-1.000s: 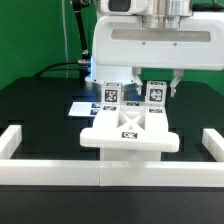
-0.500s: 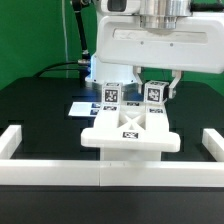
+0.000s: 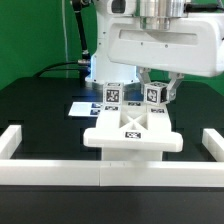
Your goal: Assemble chair
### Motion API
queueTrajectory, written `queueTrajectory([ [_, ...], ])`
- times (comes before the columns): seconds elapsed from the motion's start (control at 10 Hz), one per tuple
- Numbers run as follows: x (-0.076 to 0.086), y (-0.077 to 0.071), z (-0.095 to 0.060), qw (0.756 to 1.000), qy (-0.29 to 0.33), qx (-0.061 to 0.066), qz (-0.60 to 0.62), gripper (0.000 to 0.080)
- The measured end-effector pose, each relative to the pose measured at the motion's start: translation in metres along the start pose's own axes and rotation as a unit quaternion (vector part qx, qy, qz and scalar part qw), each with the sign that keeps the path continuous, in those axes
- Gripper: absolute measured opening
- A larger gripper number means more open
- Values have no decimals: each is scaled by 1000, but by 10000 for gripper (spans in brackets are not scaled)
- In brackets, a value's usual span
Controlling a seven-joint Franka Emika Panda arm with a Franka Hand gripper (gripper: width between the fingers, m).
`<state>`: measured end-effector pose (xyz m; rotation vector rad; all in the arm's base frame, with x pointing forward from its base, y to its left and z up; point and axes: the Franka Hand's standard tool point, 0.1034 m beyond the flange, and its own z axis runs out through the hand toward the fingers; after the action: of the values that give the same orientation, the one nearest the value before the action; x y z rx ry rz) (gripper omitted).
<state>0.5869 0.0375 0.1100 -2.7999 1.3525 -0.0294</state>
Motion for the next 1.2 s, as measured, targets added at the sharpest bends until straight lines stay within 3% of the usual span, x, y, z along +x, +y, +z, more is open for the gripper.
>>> queueTrajectory([
  [0.8, -5, -6, 0, 978, -5, 8, 207, 284],
  [0.9, -6, -6, 1, 978, -5, 8, 207, 455],
  [1.0, -6, -6, 1, 980, -5, 8, 199, 455],
  [1.1, -6, -6, 1, 983, -6, 7, 185, 597],
  [1.2, -6, -6, 1, 984, -6, 7, 179, 639],
])
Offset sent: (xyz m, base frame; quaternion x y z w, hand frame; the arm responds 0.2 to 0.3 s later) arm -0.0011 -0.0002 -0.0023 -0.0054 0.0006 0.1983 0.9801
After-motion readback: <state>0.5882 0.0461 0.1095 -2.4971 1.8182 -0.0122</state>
